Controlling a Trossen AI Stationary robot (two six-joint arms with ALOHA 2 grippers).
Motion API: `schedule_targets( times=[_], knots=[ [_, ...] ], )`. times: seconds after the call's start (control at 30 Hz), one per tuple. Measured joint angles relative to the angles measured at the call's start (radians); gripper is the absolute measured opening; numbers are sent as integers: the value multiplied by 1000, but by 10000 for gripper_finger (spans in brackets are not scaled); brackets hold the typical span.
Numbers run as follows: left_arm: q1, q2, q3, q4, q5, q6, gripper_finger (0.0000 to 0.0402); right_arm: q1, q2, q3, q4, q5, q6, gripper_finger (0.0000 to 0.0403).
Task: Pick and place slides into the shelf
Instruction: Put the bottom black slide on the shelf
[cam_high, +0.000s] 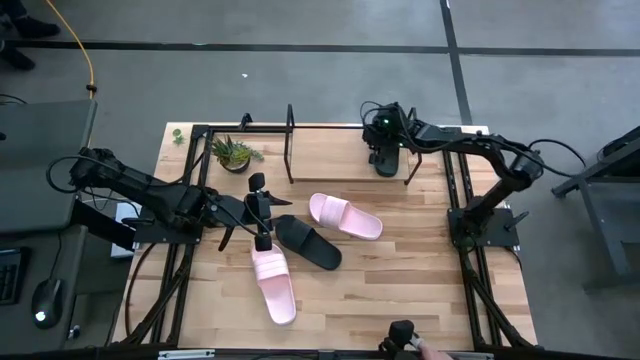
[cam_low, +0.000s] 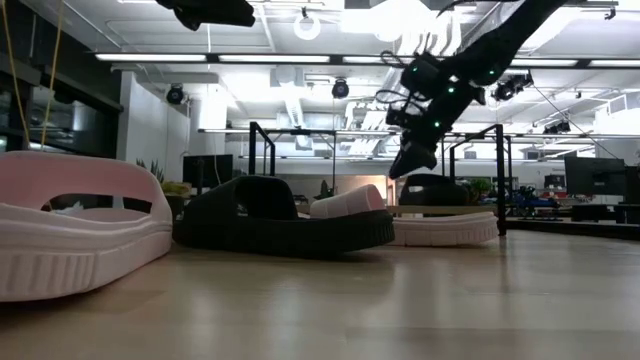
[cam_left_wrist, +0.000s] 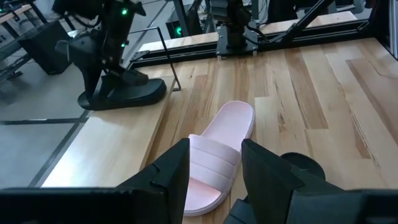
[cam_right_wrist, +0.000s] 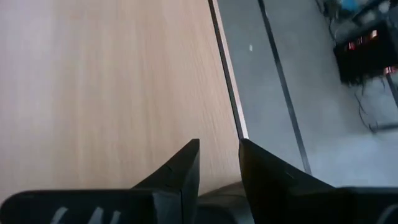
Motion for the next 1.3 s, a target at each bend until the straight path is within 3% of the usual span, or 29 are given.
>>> schedule_targets(
  times=[0.13, 0.33, 0.53, 0.87, 1.13, 1.3],
  knots=[
    [0, 0, 0, 0, 0, 0, 129, 12, 45, 87, -146, 101, 26, 103],
    [0, 0, 0, -1, 0, 0, 129, 13, 52, 168, -282, 119, 80, 103],
    [0, 0, 0, -1, 13, -1, 129, 13, 52, 167, -292, 37, 75, 103],
    [0, 0, 0, -1, 14, 0, 129, 10, 57, 165, -309, 18, 66, 103],
    [0, 0, 0, -1, 15, 0, 129, 10, 62, 166, -403, 175, 72, 103],
    [0, 0, 0, -1, 15, 0, 129, 9, 61, 166, -443, 199, 88, 103]
  ],
)
